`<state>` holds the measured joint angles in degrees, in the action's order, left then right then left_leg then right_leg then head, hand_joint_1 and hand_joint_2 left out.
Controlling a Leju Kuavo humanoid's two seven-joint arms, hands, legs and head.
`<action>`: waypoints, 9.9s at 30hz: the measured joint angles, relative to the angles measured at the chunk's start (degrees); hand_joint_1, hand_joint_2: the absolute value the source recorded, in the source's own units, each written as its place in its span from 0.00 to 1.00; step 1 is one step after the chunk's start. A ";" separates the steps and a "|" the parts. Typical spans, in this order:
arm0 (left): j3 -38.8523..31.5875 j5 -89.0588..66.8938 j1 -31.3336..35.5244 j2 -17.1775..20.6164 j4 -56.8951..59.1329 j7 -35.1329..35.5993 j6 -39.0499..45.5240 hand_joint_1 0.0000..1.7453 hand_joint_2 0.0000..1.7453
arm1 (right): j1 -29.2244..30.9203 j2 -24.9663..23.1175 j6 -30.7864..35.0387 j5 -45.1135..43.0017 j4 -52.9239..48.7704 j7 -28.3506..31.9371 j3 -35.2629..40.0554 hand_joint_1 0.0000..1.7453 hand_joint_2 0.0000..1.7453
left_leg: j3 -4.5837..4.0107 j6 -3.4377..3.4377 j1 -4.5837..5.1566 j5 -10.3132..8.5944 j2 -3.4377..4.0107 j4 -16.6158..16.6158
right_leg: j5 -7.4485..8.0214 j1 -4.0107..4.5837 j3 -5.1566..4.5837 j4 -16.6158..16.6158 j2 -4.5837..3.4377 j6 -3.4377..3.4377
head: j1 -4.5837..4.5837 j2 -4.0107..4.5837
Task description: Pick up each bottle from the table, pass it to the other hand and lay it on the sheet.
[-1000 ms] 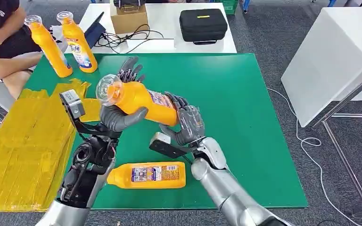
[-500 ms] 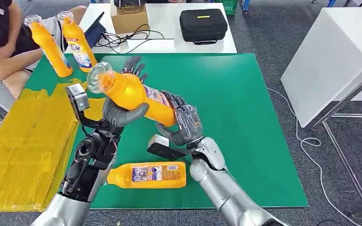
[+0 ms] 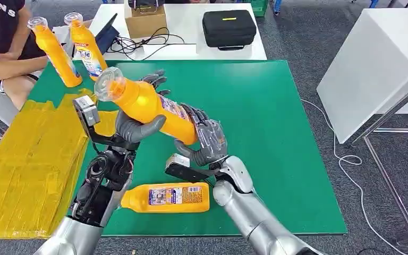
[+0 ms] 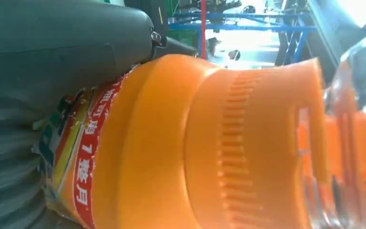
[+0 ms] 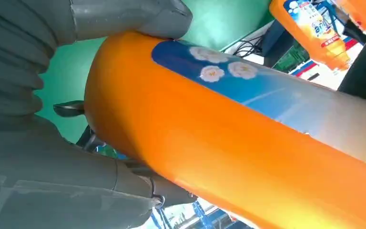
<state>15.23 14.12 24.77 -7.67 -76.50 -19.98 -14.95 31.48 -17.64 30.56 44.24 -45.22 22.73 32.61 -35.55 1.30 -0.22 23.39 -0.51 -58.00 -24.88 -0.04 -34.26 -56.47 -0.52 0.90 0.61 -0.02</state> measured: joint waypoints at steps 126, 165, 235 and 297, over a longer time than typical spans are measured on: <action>0.59 -91.71 28.55 23.19 56.39 4.85 -1.14 0.00 1.00 | -15.69 10.43 -10.27 -29.81 -46.62 0.87 -7.76 0.00 1.00 | -0.02 -0.02 -0.01 -0.02 0.12 0.01 | 0.01 0.00 -0.04 -0.04 -0.14 -0.01 | -0.02 0.00; -15.69 -23.98 10.54 21.03 14.03 -20.33 -11.04 0.00 0.00 | -13.46 14.19 -25.25 -8.68 -39.93 -8.31 2.64 0.00 1.00 | -0.02 -0.03 -0.03 -0.01 0.03 0.02 | 0.00 0.02 -0.03 -0.04 -0.11 -0.03 | 0.00 0.00; -17.97 -19.54 -2.16 4.72 -5.92 -20.15 -11.52 0.00 1.00 | -10.80 15.19 -33.88 0.20 -16.26 -12.37 14.62 0.00 0.00 | -0.02 -0.02 -0.02 0.00 0.04 0.02 | 0.00 0.01 -0.02 -0.01 -0.11 -0.02 | 0.02 0.00; -20.35 -14.27 -4.10 2.03 -11.54 -17.20 -11.54 0.00 1.00 | -8.29 6.84 -14.12 -0.04 -7.25 -18.49 -6.05 0.00 1.00 | 0.13 -0.02 0.00 0.00 0.05 0.02 | 0.00 -0.01 0.10 0.01 -0.11 -0.02 | -0.02 0.00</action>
<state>-5.11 -0.15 20.67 -5.64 -88.04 -37.18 -26.49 23.19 -10.80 16.44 44.19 -52.48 4.24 26.56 -35.43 1.28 -0.22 23.40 -0.47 -57.98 -24.89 -0.05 -34.15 -56.47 -0.62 0.89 0.59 -0.02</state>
